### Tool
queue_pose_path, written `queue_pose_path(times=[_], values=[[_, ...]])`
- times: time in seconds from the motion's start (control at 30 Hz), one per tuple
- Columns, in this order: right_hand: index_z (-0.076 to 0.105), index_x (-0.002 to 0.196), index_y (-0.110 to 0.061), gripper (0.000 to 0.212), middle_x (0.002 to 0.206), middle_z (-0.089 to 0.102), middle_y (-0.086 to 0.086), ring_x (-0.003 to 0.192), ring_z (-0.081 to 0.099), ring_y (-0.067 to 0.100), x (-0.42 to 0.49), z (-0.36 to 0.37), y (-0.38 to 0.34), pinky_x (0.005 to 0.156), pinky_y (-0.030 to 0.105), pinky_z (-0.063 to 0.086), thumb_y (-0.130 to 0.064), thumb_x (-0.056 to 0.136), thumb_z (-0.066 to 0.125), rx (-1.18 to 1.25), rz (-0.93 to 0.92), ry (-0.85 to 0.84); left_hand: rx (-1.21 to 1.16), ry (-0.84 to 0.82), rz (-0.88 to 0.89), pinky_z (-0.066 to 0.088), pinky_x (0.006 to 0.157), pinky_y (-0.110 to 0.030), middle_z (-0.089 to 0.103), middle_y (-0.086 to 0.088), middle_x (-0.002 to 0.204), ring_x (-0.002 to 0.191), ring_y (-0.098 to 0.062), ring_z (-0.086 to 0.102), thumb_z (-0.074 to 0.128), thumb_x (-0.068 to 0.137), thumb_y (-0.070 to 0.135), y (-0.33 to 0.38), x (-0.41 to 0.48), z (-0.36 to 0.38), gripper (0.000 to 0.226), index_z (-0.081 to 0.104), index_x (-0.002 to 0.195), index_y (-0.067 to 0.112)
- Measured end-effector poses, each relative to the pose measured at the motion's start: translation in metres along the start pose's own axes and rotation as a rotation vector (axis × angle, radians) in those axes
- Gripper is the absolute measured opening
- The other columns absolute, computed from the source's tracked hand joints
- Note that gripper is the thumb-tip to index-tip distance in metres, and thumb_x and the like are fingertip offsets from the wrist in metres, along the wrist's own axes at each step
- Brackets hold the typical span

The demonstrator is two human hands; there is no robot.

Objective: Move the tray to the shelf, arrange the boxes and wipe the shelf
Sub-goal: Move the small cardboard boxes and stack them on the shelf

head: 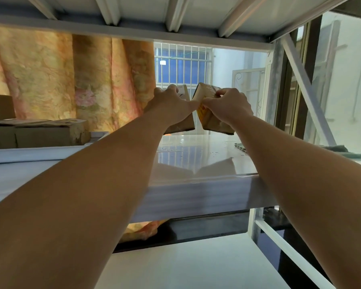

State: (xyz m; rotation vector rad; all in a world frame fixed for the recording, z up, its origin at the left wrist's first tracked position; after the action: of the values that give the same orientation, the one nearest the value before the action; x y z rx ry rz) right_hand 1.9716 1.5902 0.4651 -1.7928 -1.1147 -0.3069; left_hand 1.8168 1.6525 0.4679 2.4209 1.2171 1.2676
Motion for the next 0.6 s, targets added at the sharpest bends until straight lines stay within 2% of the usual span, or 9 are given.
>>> queue_pose_path(times=[0.13, 0.23, 0.33, 0.5, 0.6], values=[[0.056, 0.128, -0.026, 0.060, 0.115, 0.059, 0.001, 0.099, 0.057, 0.020, -0.001, 0.000, 0.001, 0.079, 0.033, 0.050, -0.052, 0.074, 0.059, 0.054, 0.015, -0.006, -0.014, -0.045, -0.014, 0.042, 0.078, -0.029, 0.039, -0.006, 0.140, 0.116, -0.022, 0.050, 0.047, 0.080, 0.064, -0.005, 0.004, 0.004, 0.066, 0.050, 0.131, 0.022], [0.060, 0.122, -0.027, 0.057, 0.110, 0.062, 0.000, 0.097, 0.059, 0.020, -0.004, 0.004, 0.001, 0.080, 0.034, 0.051, -0.054, 0.072, 0.057, 0.049, 0.011, -0.034, -0.032, -0.051, -0.014, 0.046, 0.084, -0.031, 0.042, -0.007, 0.138, 0.115, -0.022, 0.051, 0.049, 0.079, 0.063, -0.006, 0.006, 0.005, 0.064, 0.053, 0.127, 0.022], [0.062, 0.115, -0.029, 0.056, 0.108, 0.063, 0.001, 0.090, 0.061, 0.019, -0.004, 0.007, 0.001, 0.074, 0.032, 0.049, -0.057, 0.066, 0.057, 0.041, 0.011, -0.047, -0.065, -0.051, -0.031, 0.045, 0.089, -0.032, 0.035, -0.007, 0.144, 0.124, -0.025, 0.046, 0.052, 0.079, 0.061, -0.007, 0.006, 0.005, 0.069, 0.044, 0.136, 0.024], [0.054, 0.129, -0.028, 0.067, 0.119, 0.058, 0.001, 0.101, 0.056, 0.019, -0.003, 0.008, 0.001, 0.079, 0.033, 0.047, -0.060, 0.070, 0.060, 0.035, -0.025, -0.027, -0.131, -0.060, -0.062, 0.047, 0.086, -0.032, 0.039, -0.006, 0.143, 0.121, -0.024, 0.048, 0.057, 0.076, 0.060, -0.013, 0.008, 0.007, 0.074, 0.039, 0.139, 0.026], [0.053, 0.130, -0.028, 0.067, 0.122, 0.056, 0.001, 0.092, 0.052, 0.016, 0.000, 0.012, 0.006, 0.074, 0.032, 0.044, -0.059, 0.070, 0.059, 0.066, -0.024, -0.041, -0.074, -0.082, -0.072, 0.046, 0.086, -0.031, 0.035, -0.006, 0.146, 0.123, -0.025, 0.047, 0.056, 0.079, 0.058, -0.017, 0.005, 0.011, 0.072, 0.037, 0.141, 0.025]])
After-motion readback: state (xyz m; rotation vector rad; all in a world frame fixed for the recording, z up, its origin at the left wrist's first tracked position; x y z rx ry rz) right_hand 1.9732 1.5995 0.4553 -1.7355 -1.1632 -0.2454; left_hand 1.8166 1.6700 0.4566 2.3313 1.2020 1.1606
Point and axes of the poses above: each hand's wrist, its own x-axis towards the middle knuckle, its own z-axis out of the palm, y = z × x, the point moved 8 cm from there along x, towards the middle knuckle
